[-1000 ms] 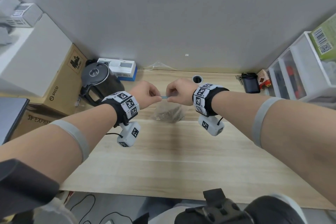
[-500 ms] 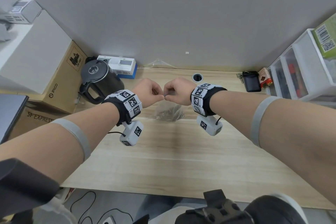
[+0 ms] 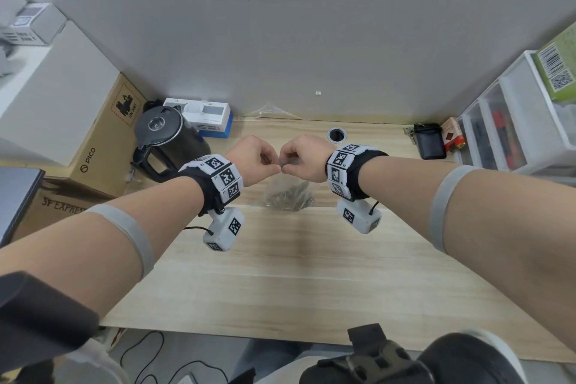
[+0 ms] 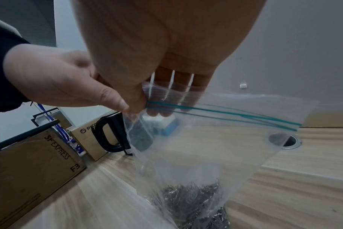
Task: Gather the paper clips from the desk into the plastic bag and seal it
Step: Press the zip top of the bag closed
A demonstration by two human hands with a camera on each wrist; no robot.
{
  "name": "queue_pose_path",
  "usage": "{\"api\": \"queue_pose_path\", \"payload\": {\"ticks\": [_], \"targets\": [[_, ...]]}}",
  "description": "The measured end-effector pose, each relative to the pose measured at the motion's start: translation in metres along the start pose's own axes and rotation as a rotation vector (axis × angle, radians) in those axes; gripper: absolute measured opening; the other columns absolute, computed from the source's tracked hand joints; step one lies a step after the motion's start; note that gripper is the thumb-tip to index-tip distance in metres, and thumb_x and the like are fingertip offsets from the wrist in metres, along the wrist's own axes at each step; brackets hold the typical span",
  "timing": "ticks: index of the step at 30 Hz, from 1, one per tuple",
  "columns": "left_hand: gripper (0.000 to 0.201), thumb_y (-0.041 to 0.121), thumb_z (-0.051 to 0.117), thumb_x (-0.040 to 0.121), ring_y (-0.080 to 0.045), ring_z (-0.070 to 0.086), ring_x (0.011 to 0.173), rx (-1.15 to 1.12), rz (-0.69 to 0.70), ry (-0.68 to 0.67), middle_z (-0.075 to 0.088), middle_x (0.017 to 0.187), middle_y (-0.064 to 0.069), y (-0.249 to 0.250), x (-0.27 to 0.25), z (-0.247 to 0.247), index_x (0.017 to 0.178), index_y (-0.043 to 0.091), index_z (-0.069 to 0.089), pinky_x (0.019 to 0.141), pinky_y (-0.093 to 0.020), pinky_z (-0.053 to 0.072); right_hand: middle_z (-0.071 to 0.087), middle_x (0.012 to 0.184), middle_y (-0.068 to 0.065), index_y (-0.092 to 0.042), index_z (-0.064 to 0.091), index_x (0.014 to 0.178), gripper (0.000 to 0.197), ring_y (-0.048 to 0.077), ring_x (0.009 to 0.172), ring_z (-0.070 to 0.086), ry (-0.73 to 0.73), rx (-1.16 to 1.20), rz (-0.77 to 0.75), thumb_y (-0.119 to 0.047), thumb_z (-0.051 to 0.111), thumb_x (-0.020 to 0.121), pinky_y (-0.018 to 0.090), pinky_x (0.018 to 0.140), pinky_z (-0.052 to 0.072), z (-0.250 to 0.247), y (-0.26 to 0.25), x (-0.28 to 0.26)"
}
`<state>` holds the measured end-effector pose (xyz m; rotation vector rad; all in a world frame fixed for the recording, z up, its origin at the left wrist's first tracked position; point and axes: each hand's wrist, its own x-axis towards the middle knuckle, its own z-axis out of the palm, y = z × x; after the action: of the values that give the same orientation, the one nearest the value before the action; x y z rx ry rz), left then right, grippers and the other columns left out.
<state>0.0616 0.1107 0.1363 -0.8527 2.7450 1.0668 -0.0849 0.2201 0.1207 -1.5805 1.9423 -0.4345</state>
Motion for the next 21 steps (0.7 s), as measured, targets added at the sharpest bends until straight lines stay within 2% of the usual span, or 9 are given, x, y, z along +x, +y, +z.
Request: {"api": "queue_pose_path", "payload": {"ticks": [3, 7, 15, 18, 21], "targets": [[0.005, 0.015, 0.074, 0.081, -0.019, 0.067, 0.073, 0.016, 0.008, -0.005, 0.071, 0.074, -0.002, 0.0002, 0.0022, -0.0002, 0.076, 0.013, 0.075, 0.073, -0.032, 0.057, 0.071, 0.087, -0.001, -0.018, 0.071, 0.090, 0.011, 0.022, 0.084, 0.064, -0.004, -0.023, 0.002, -0.026, 0.064, 0.086, 0.033, 0.073, 0.052, -0.0006, -0.0014, 0.0020], [0.010, 0.014, 0.074, 0.080, -0.014, 0.062, 0.067, 0.024, 0.009, -0.006, 0.067, 0.068, 0.002, -0.0014, 0.0044, -0.0003, 0.071, 0.018, 0.072, 0.071, -0.030, 0.056, 0.071, 0.089, -0.002, -0.020, 0.072, 0.093, 0.013, 0.021, 0.085, 0.063, -0.007, -0.051, 0.008, -0.026, 0.063, 0.087, 0.033, 0.073, 0.052, -0.0012, -0.0030, 0.0045], [0.008, 0.015, 0.073, 0.080, -0.014, 0.061, 0.065, 0.043, -0.002, -0.014, 0.066, 0.068, 0.002, -0.0041, 0.0061, -0.0018, 0.073, 0.016, 0.073, 0.067, -0.028, 0.053, 0.070, 0.085, 0.001, -0.016, 0.071, 0.090, 0.015, 0.026, 0.083, 0.063, -0.016, -0.121, 0.004, -0.028, 0.062, 0.088, 0.038, 0.071, 0.054, 0.0000, -0.0062, 0.0089], [0.008, 0.014, 0.073, 0.081, -0.011, 0.059, 0.063, 0.041, -0.003, -0.016, 0.066, 0.068, 0.003, -0.0046, 0.0057, -0.0023, 0.073, 0.017, 0.072, 0.065, -0.023, 0.050, 0.070, 0.088, -0.003, -0.020, 0.071, 0.091, 0.015, 0.022, 0.085, 0.064, -0.021, -0.114, 0.015, -0.031, 0.062, 0.087, 0.036, 0.072, 0.055, -0.0019, -0.0065, 0.0084], [0.007, 0.015, 0.073, 0.082, -0.012, 0.062, 0.067, 0.046, -0.012, -0.015, 0.070, 0.073, -0.001, -0.0060, 0.0049, -0.0038, 0.076, 0.013, 0.075, 0.066, -0.022, 0.052, 0.071, 0.093, -0.007, -0.022, 0.071, 0.090, 0.013, 0.017, 0.089, 0.064, -0.022, -0.101, 0.035, -0.031, 0.062, 0.086, 0.033, 0.075, 0.055, -0.0050, -0.0043, 0.0058]]}}
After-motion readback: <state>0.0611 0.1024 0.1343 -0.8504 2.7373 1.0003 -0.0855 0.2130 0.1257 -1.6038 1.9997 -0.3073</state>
